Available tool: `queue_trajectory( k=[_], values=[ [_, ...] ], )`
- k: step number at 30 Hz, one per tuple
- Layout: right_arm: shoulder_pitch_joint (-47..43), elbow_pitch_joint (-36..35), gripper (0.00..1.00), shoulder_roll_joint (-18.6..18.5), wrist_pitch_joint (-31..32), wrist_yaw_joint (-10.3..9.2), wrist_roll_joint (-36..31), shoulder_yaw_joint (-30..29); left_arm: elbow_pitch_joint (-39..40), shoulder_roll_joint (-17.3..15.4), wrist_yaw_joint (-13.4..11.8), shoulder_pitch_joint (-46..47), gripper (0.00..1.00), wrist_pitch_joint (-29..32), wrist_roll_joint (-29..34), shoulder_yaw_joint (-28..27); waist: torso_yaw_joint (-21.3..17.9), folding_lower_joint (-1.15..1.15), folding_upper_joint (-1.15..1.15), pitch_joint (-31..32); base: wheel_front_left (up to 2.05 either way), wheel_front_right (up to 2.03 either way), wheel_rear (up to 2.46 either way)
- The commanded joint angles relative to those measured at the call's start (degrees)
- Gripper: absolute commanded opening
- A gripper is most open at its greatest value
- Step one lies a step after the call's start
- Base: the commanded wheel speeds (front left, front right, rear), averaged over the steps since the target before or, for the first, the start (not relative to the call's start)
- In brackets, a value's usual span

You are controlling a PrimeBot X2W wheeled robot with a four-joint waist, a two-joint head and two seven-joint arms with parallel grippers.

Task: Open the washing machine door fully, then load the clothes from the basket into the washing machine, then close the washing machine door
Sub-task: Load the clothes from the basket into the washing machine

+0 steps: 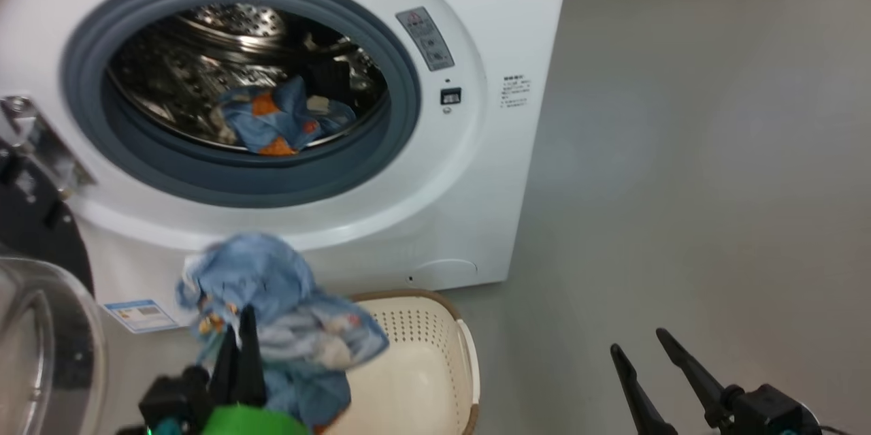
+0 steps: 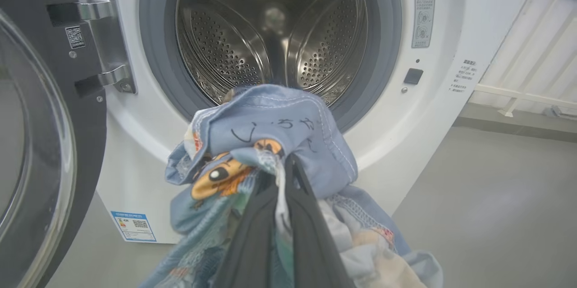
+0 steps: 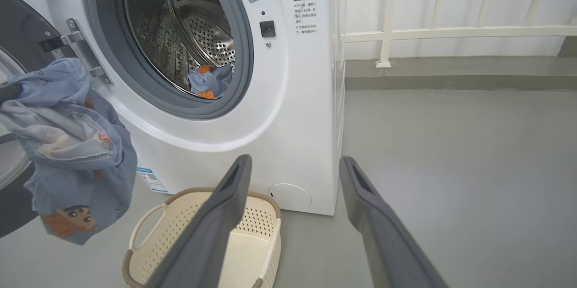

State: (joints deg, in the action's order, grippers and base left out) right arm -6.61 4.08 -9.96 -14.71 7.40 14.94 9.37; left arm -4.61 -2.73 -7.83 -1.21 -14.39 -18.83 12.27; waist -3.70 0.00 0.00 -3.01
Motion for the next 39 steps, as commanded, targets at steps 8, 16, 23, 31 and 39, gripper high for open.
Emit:
queue_trajectory(
  k=[8, 16, 23, 31, 39],
  values=[
    [6.22, -1.71, 1.0, -1.69, -0.29, 0.09, 3.18, 2.71, -6.04, -4.22, -1.43, 20.41, 0.0, 0.18, 3.69, -4.59, -9.48, 0.0, 0.0, -12.87, 0.0, 0.0, 0.0],
    [9.97, -1.11, 1.0, -2.06, -0.29, 0.09, 5.38, 5.06, -18.56, -9.94, -2.4, 38.64, 0.0, 1.1, 5.99, -7.38, -14.98, 0.0, 0.0, -19.72, 0.0, 0.0, 0.0],
    [12.48, -1.39, 1.0, -2.75, -0.29, 0.09, 7.07, 7.03, -30.46, -13.28, -3.1, 52.96, 0.0, 0.9, 8.87, -6.74, -16.77, 0.0, 0.0, -26.92, 0.0, 0.0, 0.0],
    [14.57, -1.73, 1.0, -3.51, -0.29, 0.09, 8.04, 7.35, -38.16, -15.0, -5.37, 63.74, 0.0, 0.34, 9.91, -7.33, -16.3, 0.0, 0.0, -33.08, 0.0, 0.0, 0.0],
    [15.28, -2.88, 1.0, -4.16, -0.29, 0.09, 8.9, 7.73, -40.55, -16.02, -7.3, 73.14, 0.0, -0.47, 11.16, -7.28, -15.35, 0.0, 0.0, -36.65, 0.0, 0.0, 0.0]
  ],
)
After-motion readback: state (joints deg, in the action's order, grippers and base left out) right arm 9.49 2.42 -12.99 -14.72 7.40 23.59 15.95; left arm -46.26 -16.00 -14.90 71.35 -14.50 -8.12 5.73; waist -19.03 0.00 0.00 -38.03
